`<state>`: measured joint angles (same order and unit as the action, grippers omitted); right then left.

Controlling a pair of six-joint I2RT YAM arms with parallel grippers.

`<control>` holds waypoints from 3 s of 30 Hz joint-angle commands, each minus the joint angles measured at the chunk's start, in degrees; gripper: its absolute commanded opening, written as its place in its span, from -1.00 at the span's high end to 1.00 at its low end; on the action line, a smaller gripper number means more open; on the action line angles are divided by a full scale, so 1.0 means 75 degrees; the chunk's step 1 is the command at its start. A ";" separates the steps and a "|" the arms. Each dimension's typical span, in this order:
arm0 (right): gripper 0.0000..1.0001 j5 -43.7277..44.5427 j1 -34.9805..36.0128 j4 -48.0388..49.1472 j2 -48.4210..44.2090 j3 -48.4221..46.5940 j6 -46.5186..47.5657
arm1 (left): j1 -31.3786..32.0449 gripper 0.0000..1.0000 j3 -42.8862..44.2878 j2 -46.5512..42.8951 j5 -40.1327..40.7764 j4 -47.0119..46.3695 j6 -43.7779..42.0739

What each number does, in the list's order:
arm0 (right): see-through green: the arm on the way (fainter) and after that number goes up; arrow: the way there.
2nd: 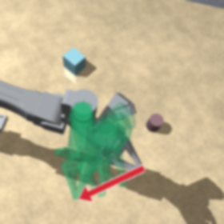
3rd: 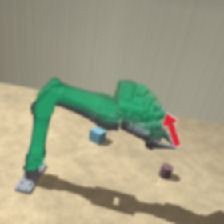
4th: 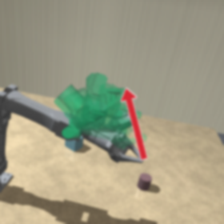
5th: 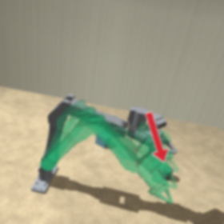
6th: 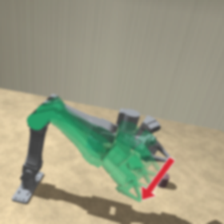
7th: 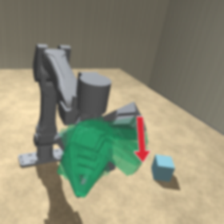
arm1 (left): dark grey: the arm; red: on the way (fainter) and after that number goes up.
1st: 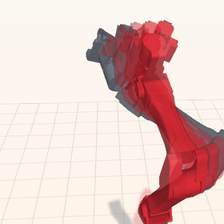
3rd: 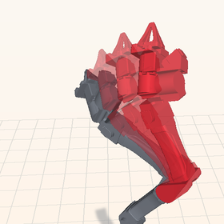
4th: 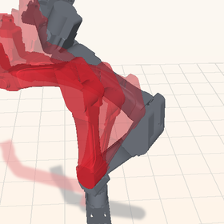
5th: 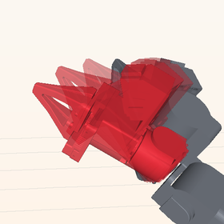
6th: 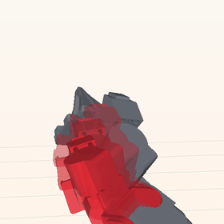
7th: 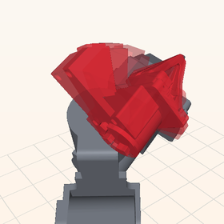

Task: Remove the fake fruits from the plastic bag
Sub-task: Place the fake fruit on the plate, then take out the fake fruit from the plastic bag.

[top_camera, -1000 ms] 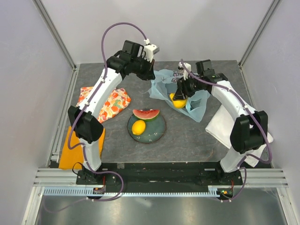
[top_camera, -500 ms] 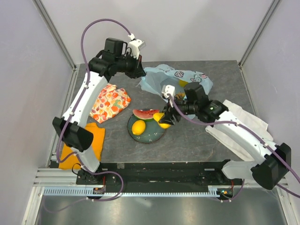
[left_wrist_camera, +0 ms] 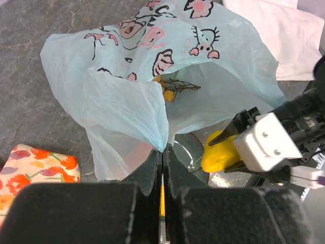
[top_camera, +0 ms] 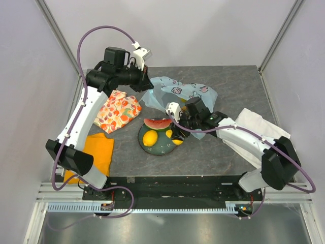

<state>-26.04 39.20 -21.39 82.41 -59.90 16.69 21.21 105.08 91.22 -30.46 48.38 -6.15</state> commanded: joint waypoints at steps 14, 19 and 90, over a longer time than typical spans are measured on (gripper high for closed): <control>0.57 0.0636 0.0386 0.0812 0.1691 -0.0357 0.1863 | -0.0133 0.97 0.0064 0.0166 -0.0415 -0.0005 -0.0117; 0.54 0.0683 0.0527 0.0778 0.1937 -0.0427 0.2333 | -0.0180 0.97 -0.0041 0.0189 -0.0427 -0.0005 -0.0105; -0.77 0.4621 -0.3199 -0.0523 0.5721 -0.5922 0.0330 | 0.0031 0.97 0.0556 0.1477 -0.2958 -0.0439 0.0703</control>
<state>4.45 15.90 -25.34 121.08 -99.46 20.49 20.80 106.98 101.06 -49.54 46.11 -2.28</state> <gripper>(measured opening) 0.863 0.025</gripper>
